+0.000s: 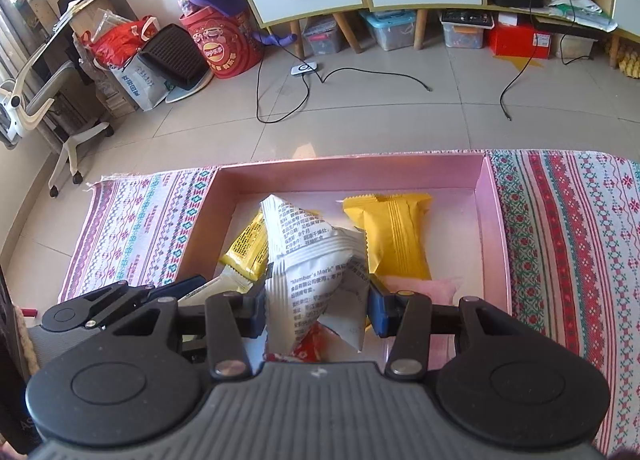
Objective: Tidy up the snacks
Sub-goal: 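Carry both white packets into the pink box and open both tools, then withdraw both tools from the box back over the snack pile, then grasp the clear blue-labelled packet with the left tool while the right tool grasps the pink cracker packet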
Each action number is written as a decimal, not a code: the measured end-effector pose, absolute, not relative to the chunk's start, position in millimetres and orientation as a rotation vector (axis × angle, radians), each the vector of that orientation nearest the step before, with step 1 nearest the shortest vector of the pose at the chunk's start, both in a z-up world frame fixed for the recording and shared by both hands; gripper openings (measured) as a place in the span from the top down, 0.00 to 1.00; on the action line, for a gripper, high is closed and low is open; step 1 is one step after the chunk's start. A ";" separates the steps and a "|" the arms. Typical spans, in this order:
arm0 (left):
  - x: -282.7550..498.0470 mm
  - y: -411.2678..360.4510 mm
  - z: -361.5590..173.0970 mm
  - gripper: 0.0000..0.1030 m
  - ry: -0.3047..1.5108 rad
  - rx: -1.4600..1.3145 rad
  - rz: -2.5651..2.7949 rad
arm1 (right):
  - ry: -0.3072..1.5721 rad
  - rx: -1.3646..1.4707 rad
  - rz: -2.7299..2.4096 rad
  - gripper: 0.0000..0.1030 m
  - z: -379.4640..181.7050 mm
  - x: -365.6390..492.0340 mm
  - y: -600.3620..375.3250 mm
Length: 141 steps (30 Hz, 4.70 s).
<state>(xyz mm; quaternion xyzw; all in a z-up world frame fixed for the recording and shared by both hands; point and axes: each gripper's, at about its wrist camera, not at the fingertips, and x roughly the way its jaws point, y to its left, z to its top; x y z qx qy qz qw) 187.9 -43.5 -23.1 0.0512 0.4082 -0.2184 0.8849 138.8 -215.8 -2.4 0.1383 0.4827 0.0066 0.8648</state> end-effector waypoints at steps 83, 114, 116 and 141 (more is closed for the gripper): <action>43.6 1.3 -45.8 0.28 1.045 0.159 -0.538 | 1.068 0.054 0.023 0.00 -36.0 -15.9 -173.1; 51.2 56.2 -37.3 0.68 1.109 0.143 -0.428 | 0.954 -0.186 0.239 0.21 -69.3 -8.5 -80.6; 51.1 55.6 -37.6 0.66 1.103 0.141 -0.430 | 0.941 -0.201 0.241 0.29 -68.5 -9.4 -79.3; 55.0 54.2 -32.2 0.76 1.108 0.117 -0.428 | 1.026 -0.148 0.170 0.53 -52.3 -15.8 -109.5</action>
